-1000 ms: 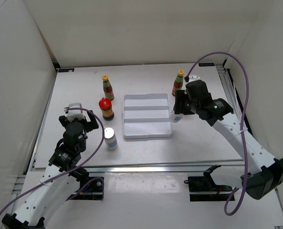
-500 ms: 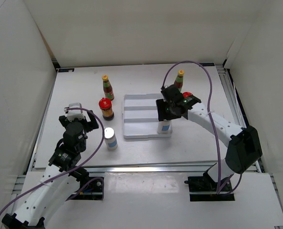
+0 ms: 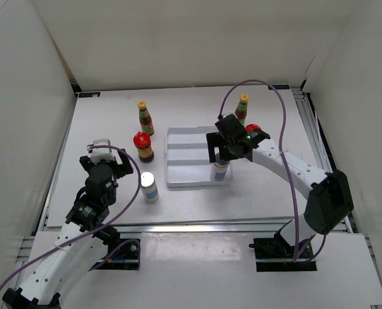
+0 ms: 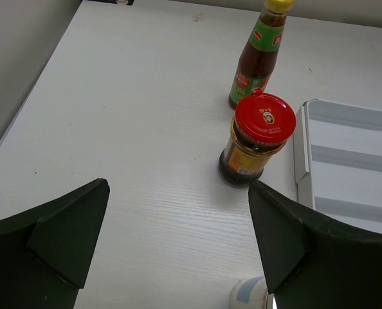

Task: Organize the condiment bottles

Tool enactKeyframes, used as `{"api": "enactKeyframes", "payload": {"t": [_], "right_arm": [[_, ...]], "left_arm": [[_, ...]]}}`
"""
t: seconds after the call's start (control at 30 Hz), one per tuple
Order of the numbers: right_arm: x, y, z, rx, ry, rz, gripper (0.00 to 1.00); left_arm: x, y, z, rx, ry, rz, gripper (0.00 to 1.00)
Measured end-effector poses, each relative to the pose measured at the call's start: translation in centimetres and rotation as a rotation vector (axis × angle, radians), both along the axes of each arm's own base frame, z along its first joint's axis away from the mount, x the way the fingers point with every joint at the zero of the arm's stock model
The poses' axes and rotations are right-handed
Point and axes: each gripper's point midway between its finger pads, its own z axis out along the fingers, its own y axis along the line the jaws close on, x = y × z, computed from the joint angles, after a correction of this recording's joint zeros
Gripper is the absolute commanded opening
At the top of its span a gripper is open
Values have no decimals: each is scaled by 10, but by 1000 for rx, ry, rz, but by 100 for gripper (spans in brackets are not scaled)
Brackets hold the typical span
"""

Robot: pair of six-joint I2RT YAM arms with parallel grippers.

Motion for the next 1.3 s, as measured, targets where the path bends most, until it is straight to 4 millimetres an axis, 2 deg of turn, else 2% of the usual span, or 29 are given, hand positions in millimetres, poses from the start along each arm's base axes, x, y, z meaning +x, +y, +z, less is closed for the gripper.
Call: {"api": "enactKeyframes", "payload": {"t": [0.03,0.1,0.23,0.3,0.4,0.47,0.53,0.7,0.83,1.1,1.3], "right_arm": [[2,-3,8,-2,-25,-9,100],[3,-10,38,18,-105,-17,100],[-7,-30,133,140,-343,-25,100],[-16,-44,177,201,-454,-38,100],[-30,-60,204,241,-527,-56,100],[-36,-67,201,237,-528,-62,100],[-40,-71,182,203,-486,-62,100],[-47,-75,135,110,-366,-47,100],[-48,-74,131,108,-357,-44,100],[-46,-69,126,105,-336,-30,100],[-43,-66,119,92,-317,-23,100]], "left_arm": [[0,0,0,2,1,-3,100],[0,-3,0,-1,0,-22,100],[0,-24,6,-28,1,-138,100],[1,-46,16,-53,6,-255,100],[4,-77,31,-84,35,-401,100],[7,-96,40,-103,56,-489,100],[7,-109,36,-121,90,-547,100],[-3,-121,-4,-181,278,-574,100],[-16,-122,-25,-235,388,-552,100],[-27,-119,-37,-282,433,-518,100],[-32,-121,-69,-264,574,-469,100]]}}
